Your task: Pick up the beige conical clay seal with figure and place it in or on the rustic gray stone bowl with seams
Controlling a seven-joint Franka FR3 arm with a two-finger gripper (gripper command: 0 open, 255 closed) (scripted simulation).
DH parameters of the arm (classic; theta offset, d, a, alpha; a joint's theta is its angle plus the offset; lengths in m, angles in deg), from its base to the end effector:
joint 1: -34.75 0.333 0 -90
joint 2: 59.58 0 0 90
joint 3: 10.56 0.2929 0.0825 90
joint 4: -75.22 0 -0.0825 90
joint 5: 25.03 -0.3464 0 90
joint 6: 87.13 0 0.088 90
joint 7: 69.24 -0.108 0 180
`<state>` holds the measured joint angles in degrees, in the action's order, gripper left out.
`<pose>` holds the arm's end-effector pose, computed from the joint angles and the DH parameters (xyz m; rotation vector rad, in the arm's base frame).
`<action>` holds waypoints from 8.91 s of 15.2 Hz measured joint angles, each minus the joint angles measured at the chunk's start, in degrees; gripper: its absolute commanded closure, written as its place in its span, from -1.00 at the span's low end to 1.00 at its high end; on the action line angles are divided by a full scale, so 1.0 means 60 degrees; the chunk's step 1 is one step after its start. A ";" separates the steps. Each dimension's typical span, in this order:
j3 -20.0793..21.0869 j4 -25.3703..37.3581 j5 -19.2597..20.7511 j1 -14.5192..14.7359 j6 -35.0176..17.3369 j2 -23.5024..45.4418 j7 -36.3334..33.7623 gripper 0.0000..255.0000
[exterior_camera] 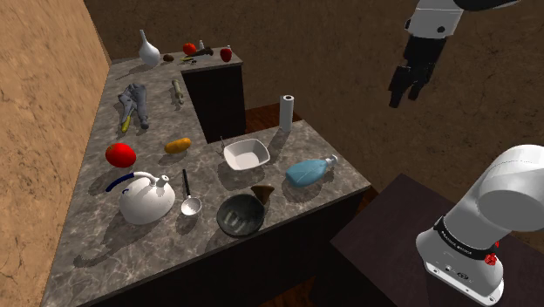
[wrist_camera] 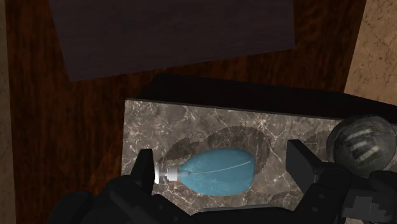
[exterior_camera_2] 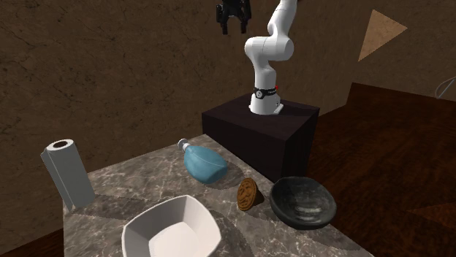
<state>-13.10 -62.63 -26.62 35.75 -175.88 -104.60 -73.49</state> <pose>0.2813 -0.0077 0.5496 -3.0797 0.1346 0.1133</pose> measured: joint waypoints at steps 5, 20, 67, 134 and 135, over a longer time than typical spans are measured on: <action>0.0363 -0.0082 -0.0065 0.0218 -0.0867 0.0790 -0.0116 -1.00; 0.2161 0.0834 0.0476 0.0984 -0.4464 0.5397 -0.1178 -1.00; 0.2274 0.8072 0.4651 0.3394 -0.6026 1.5347 -0.3409 1.00; 0.2984 0.9814 0.4197 0.4995 -0.3681 1.5154 -0.4574 1.00; 0.2984 0.9812 0.4197 0.4995 -0.3685 1.5154 -0.4575 1.00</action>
<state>4.80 -3.75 -1.44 65.72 -197.99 -13.67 -100.94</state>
